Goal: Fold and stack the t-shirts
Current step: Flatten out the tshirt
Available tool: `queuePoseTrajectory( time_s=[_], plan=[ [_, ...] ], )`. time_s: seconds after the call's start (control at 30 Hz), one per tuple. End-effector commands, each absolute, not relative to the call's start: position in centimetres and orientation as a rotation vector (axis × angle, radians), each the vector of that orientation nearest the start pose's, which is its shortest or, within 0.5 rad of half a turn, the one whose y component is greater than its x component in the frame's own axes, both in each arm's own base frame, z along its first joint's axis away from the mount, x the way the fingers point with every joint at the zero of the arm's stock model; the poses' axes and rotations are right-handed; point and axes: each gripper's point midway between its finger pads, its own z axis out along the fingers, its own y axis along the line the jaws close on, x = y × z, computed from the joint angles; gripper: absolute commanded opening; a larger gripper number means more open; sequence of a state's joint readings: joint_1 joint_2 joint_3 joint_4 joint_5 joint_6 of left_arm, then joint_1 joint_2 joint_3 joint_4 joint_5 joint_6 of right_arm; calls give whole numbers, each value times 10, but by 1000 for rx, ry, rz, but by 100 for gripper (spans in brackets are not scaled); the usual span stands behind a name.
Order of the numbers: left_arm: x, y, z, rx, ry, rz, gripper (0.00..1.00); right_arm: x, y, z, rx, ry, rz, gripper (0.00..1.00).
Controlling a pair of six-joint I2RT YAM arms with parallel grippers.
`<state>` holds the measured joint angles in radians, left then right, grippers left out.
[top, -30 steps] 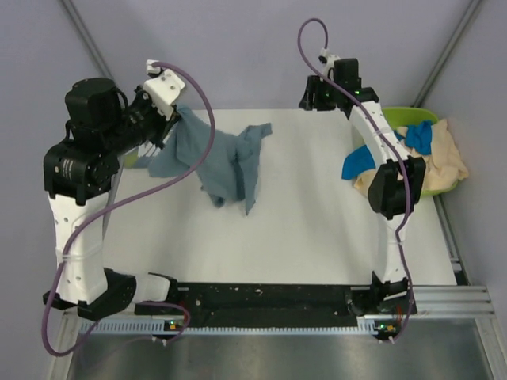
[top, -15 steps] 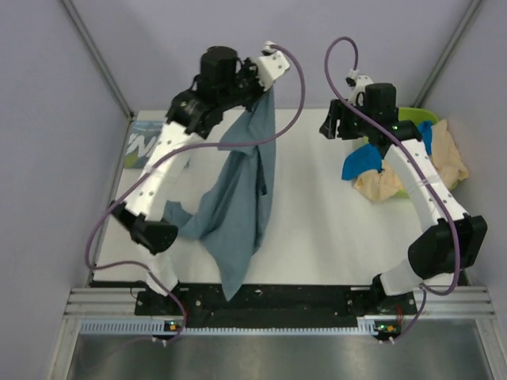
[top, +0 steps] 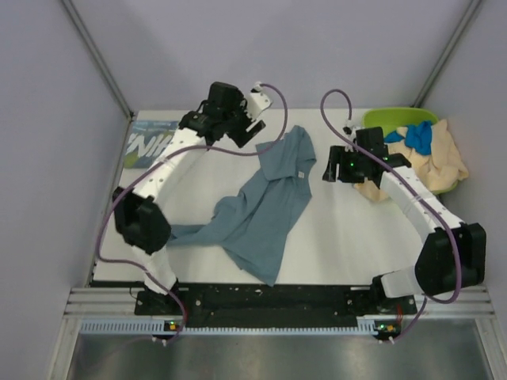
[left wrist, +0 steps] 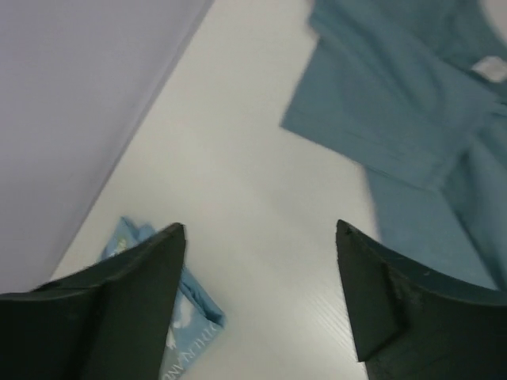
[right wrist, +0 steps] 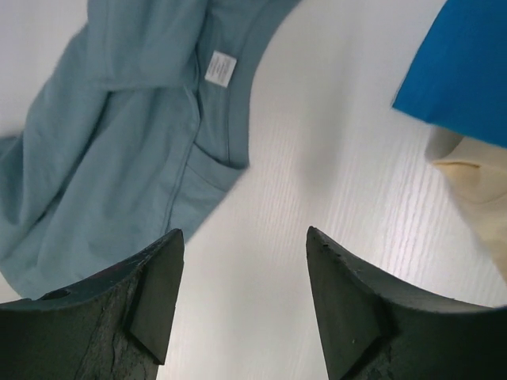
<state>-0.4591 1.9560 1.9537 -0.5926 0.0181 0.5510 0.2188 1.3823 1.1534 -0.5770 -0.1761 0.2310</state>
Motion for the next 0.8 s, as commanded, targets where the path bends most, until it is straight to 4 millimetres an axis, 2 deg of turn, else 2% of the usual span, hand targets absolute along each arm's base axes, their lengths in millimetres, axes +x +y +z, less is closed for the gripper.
queuePoseTrajectory(
  time_s=[0.0,0.03,0.13,0.17,0.23,0.3,0.37,0.43,0.47,0.6,0.77],
  plan=[
    [362,-265,288,1323,1711,-349,70,333,154,134,-90,2488,565,62],
    [333,-271,275,1415,1709,-429,62,336,161,128,-101,2494,580,62],
    [255,-276,220,1672,1789,-615,56,351,176,107,-82,2535,601,61],
    [234,-275,197,1745,1826,-632,57,357,178,98,-77,2551,588,60],
    [196,-282,168,1905,1797,-631,65,362,179,81,-81,2592,538,58],
    [169,-290,147,2014,1745,-623,71,359,181,65,-91,2634,528,58],
    [151,-301,130,2085,1687,-625,76,356,187,55,-110,2654,526,58],
    [142,-312,113,2137,1659,-587,94,353,193,47,-122,2674,545,58],
    [138,-317,105,2165,1636,-560,99,352,193,42,-118,2684,546,57],
    [114,-336,78,2250,1553,-540,99,352,190,31,-89,2686,523,55],
    [82,-336,48,2369,1475,-523,99,356,193,18,-79,2693,532,52]
  ],
)
